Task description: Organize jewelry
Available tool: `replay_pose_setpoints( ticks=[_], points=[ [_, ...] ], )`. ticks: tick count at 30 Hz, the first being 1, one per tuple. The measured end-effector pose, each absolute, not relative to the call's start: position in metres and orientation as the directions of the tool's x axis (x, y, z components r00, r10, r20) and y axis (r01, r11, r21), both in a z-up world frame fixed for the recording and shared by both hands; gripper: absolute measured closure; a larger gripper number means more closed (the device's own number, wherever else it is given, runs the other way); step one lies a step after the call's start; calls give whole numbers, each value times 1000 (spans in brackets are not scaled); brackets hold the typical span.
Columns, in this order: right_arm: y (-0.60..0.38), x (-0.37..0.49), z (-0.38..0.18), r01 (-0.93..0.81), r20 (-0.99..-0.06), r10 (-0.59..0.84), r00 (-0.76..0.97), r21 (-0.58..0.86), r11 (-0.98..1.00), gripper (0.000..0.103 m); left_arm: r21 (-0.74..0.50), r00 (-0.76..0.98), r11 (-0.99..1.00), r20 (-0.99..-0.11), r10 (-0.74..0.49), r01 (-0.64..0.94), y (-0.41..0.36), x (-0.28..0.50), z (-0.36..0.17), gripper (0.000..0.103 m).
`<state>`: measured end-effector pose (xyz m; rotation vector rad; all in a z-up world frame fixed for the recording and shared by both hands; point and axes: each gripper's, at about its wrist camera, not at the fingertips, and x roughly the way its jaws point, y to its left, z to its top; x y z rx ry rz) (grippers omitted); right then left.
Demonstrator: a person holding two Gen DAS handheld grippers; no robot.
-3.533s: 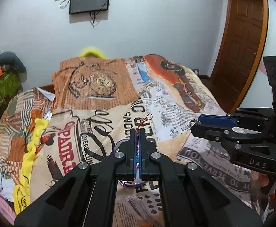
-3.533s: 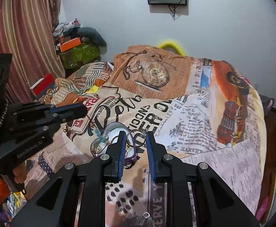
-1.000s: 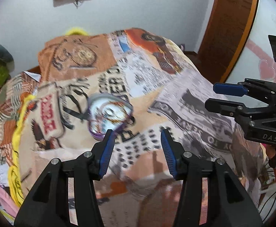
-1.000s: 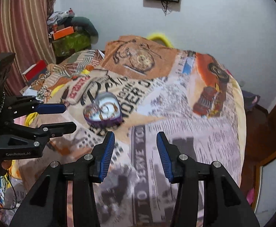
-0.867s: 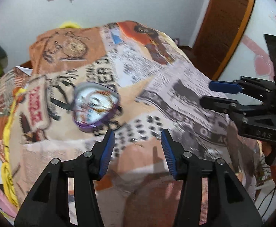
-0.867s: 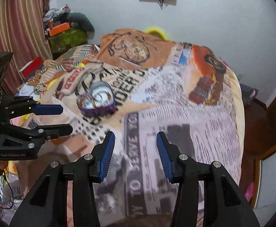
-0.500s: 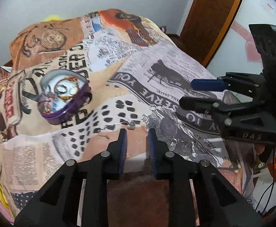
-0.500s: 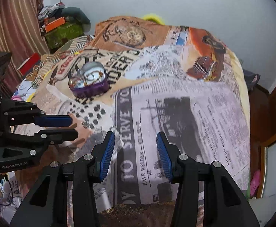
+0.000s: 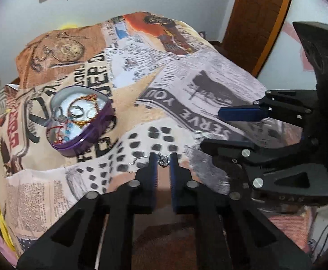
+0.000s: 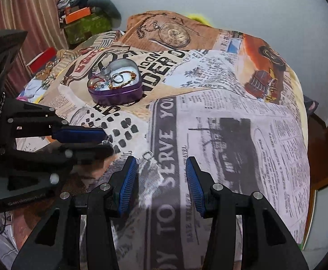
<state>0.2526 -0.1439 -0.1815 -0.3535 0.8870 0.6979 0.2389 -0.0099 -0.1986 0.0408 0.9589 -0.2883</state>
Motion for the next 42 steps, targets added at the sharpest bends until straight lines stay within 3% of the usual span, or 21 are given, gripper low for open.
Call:
replay_pose_setpoints(
  ticks=[8, 13, 16, 24, 42],
  points=[
    [-133, 254, -187, -708, -809, 404, 427, -21, 706, 72, -68, 565, 960, -796, -217, 272, -11, 233, -201, 95],
    [-124, 253, -190, -711, -811, 372, 452, -75, 699, 93, -100, 570, 964, -789, -228, 247, -3, 227, -200, 95],
    [-123, 251, -190, -709, -808, 368, 460, -85, 700, 94, -108, 575, 966, -786, -227, 235, 2, 224, -196, 95],
    [-142, 266, -175, -668, -800, 437, 412, 61, 742, 94, -127, 629, 973, -745, -222, 193, 25, 217, -167, 95],
    [-123, 264, -97, -667, -650, 544, 531, 75, 741, 94, -91, 771, 991, -623, -135, 100, 72, 224, -107, 95]
  ],
)
